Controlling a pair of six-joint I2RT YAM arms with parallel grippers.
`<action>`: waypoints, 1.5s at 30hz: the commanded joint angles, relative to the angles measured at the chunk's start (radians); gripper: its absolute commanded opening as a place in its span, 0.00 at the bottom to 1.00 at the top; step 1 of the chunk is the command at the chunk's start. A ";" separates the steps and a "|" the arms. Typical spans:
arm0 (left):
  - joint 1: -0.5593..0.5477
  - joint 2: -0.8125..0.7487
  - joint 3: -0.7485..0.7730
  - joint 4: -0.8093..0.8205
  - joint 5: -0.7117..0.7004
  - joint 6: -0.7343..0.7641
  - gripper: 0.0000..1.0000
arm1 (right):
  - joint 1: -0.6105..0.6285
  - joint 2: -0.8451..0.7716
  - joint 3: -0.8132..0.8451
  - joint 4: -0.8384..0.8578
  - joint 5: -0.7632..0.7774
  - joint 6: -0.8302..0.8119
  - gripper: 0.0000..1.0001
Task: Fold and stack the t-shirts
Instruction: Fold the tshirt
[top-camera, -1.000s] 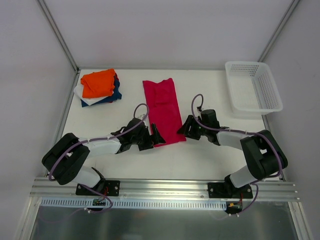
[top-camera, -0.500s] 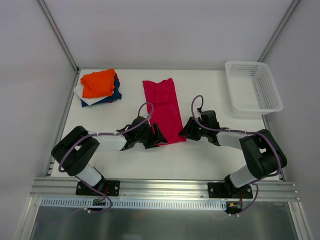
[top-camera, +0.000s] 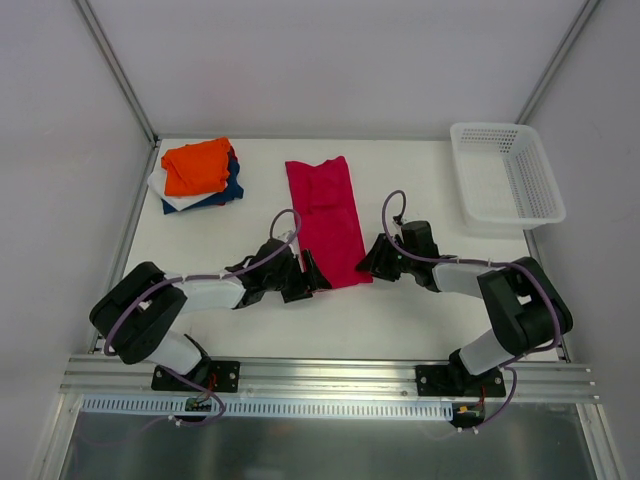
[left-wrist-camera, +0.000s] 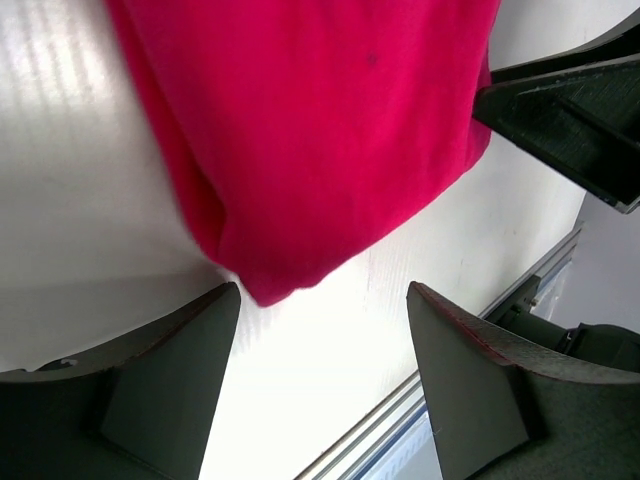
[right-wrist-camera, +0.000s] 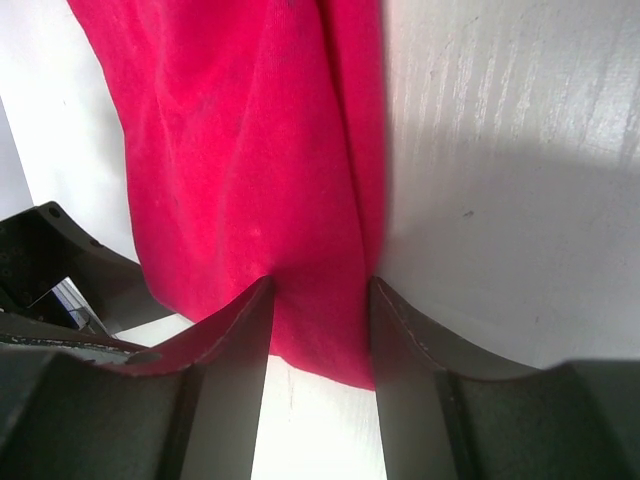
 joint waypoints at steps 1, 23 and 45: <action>-0.007 0.010 -0.095 -0.293 -0.129 0.044 0.72 | -0.004 0.028 0.001 0.000 -0.010 0.003 0.46; 0.132 0.098 -0.052 -0.427 -0.287 0.141 0.76 | -0.004 -0.001 -0.011 0.010 -0.016 0.003 0.46; -0.027 0.225 0.012 -0.366 -0.149 0.049 0.56 | -0.004 0.049 -0.006 0.032 -0.020 0.009 0.41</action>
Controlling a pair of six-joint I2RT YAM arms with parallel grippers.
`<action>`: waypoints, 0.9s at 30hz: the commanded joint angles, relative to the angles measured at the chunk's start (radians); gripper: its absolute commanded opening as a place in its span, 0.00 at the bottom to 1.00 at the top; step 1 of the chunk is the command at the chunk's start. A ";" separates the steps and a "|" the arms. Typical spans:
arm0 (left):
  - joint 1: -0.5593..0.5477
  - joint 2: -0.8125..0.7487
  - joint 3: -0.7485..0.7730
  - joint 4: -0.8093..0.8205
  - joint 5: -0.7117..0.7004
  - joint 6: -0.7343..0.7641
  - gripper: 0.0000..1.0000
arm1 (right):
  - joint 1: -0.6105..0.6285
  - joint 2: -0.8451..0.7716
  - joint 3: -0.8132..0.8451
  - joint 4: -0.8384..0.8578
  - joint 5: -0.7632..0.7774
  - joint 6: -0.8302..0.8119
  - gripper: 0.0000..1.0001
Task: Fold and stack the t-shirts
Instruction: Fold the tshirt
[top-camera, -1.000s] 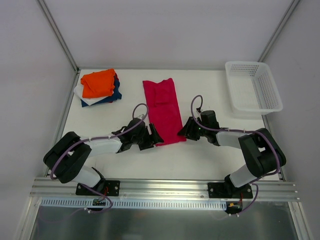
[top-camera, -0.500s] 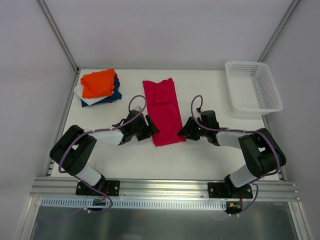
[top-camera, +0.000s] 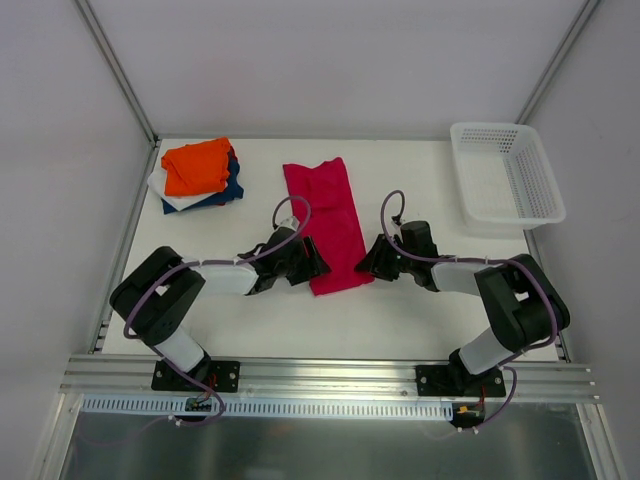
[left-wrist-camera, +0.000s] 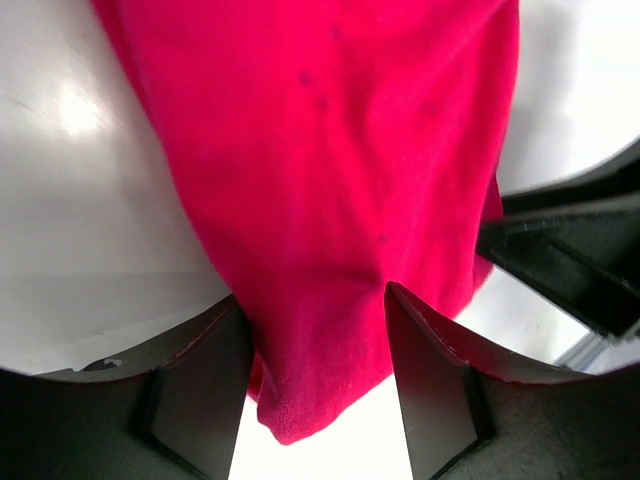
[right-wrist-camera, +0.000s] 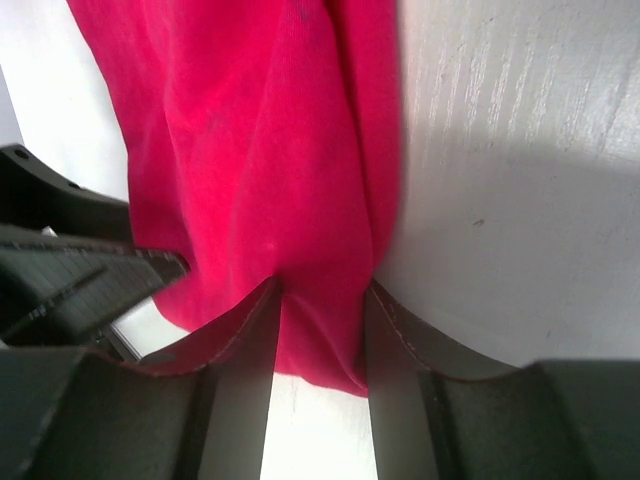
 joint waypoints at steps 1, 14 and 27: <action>-0.074 0.092 -0.116 -0.337 -0.004 -0.012 0.56 | -0.004 0.025 -0.006 0.002 0.001 0.003 0.41; -0.095 0.020 -0.203 -0.337 0.008 -0.051 0.00 | -0.002 0.015 -0.019 0.004 0.001 0.009 0.00; -0.126 -0.111 -0.199 -0.358 0.056 -0.042 0.00 | 0.068 -0.283 -0.040 -0.182 0.120 -0.019 0.00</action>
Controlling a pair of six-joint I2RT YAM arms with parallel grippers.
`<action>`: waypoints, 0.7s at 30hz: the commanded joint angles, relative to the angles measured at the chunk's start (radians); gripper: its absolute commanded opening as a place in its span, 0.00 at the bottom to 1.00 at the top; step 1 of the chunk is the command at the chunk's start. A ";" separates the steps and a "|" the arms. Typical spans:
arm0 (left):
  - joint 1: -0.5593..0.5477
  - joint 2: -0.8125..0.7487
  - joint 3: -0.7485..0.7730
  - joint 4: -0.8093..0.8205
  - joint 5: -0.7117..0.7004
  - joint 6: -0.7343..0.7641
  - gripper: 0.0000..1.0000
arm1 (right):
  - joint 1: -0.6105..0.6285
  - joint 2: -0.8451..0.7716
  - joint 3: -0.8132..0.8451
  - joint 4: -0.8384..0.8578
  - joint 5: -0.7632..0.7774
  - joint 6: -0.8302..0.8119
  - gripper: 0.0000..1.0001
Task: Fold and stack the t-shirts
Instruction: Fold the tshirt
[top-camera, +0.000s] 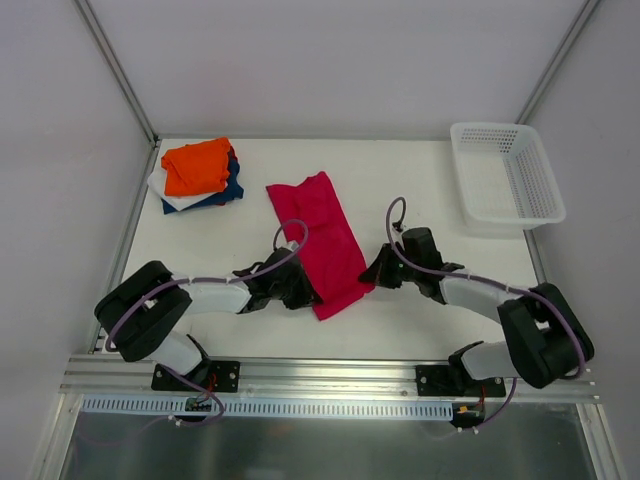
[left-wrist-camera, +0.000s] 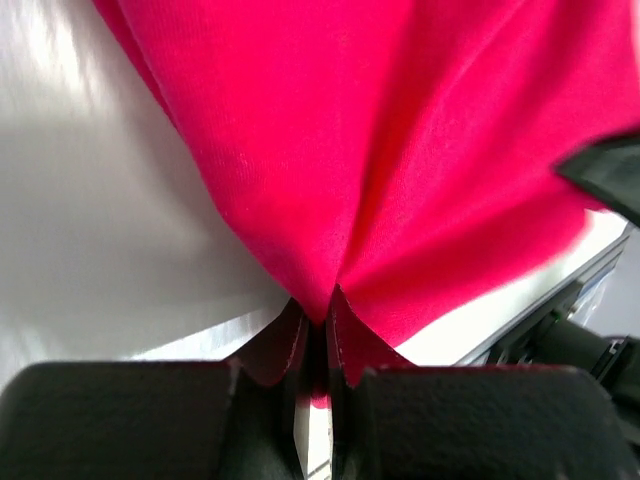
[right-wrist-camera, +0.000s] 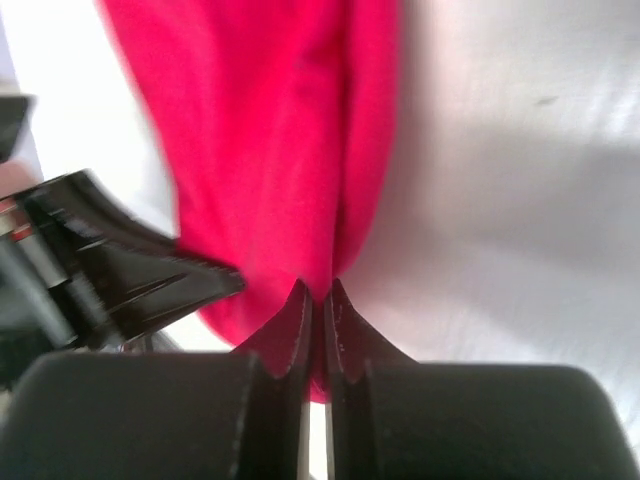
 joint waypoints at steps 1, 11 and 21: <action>-0.016 -0.011 -0.065 -0.347 -0.001 0.065 0.00 | 0.037 -0.157 0.025 -0.090 0.110 -0.036 0.00; -0.014 -0.290 0.051 -0.561 -0.037 0.094 0.00 | 0.126 -0.344 0.143 -0.305 0.208 -0.080 0.00; 0.015 -0.395 0.177 -0.688 -0.082 0.134 0.00 | 0.168 -0.341 0.206 -0.327 0.227 -0.091 0.00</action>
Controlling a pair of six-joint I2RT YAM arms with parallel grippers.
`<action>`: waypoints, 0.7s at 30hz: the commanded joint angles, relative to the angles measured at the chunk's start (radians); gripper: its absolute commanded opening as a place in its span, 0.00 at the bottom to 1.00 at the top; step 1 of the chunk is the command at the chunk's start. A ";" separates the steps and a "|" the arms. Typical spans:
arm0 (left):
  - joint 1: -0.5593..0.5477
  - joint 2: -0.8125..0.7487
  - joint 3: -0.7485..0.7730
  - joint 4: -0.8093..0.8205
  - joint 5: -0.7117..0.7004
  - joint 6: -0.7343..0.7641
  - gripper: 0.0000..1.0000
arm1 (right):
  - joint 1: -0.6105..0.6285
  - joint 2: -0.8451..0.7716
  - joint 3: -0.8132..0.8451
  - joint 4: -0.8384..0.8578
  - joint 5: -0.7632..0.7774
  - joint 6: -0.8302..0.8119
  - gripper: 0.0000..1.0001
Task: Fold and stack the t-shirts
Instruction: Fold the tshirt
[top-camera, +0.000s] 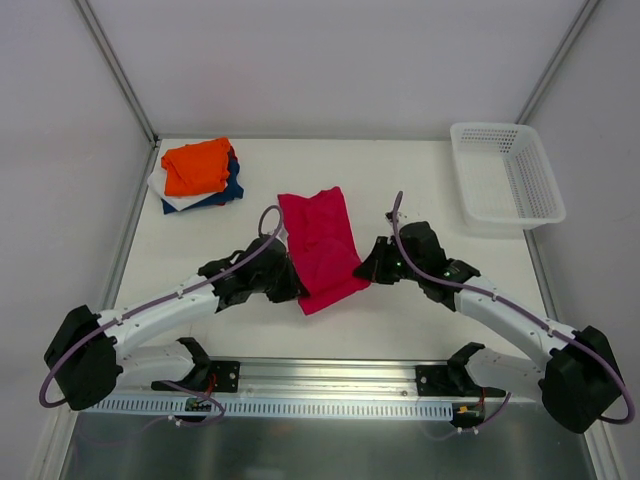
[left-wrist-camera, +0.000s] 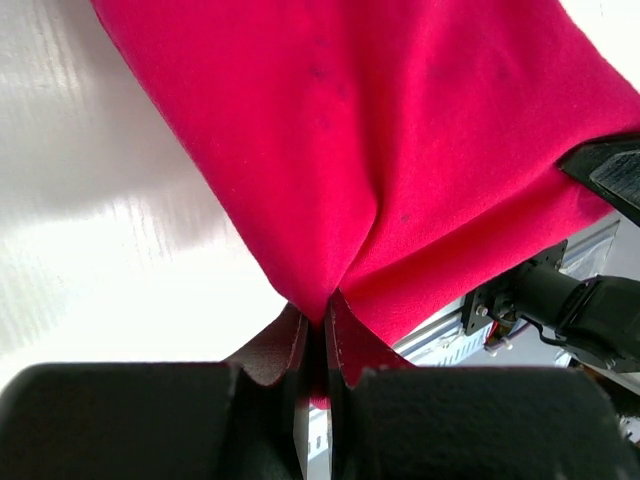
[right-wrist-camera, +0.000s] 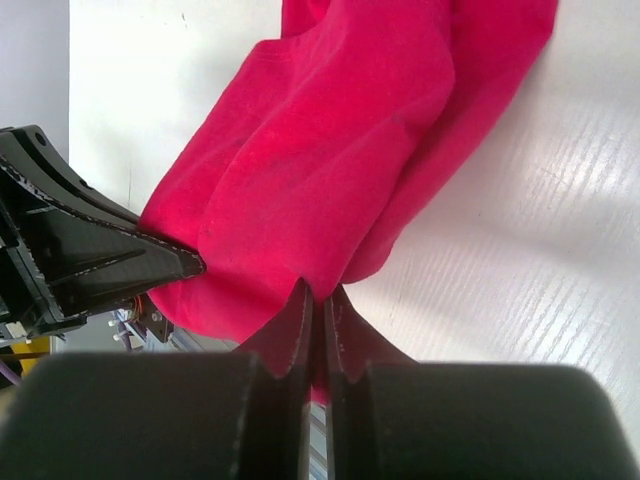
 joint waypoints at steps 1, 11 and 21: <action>0.037 -0.020 0.037 -0.177 -0.041 0.065 0.00 | -0.004 -0.026 0.070 -0.003 0.087 -0.035 0.00; 0.178 0.047 0.163 -0.179 -0.014 0.173 0.00 | -0.003 0.060 0.205 -0.017 0.111 -0.085 0.01; 0.276 0.199 0.338 -0.177 0.020 0.269 0.00 | -0.007 0.227 0.374 -0.029 0.145 -0.151 0.00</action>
